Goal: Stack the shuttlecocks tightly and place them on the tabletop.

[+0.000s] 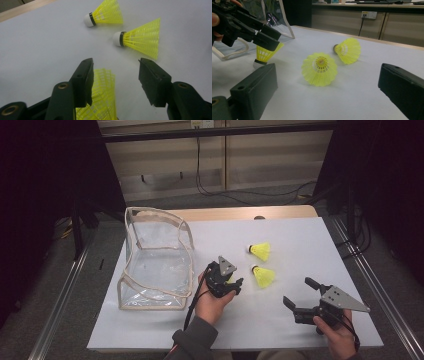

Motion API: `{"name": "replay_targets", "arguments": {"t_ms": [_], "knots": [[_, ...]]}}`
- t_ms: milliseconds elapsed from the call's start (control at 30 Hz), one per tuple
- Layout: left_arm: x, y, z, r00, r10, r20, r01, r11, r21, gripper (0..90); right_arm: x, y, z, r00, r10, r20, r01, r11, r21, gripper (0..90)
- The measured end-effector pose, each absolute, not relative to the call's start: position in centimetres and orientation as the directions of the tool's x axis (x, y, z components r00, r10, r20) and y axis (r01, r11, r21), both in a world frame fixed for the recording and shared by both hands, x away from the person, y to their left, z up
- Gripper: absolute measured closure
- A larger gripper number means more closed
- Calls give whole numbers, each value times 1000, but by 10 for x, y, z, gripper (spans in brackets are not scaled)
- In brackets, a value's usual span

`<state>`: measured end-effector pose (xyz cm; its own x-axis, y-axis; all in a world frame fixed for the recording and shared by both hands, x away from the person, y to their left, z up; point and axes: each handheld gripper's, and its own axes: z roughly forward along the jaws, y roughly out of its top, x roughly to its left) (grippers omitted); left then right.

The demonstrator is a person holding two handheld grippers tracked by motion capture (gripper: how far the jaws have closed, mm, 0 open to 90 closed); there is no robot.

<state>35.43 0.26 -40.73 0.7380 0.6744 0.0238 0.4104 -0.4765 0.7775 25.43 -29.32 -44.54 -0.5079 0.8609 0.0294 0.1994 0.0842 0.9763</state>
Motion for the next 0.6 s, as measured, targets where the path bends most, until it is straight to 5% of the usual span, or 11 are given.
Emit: {"name": "replay_targets", "arguments": {"t_ms": [333,600], "knots": [[355,3,-405,745,665,56,400,-513,760,724,255,-293,-446,-503,864,26,205,91,975,15],[359,6,-405,735,676,42,410,-493,767,821,255,-295,-446,-499,866,29,205,85,975,15]]}}
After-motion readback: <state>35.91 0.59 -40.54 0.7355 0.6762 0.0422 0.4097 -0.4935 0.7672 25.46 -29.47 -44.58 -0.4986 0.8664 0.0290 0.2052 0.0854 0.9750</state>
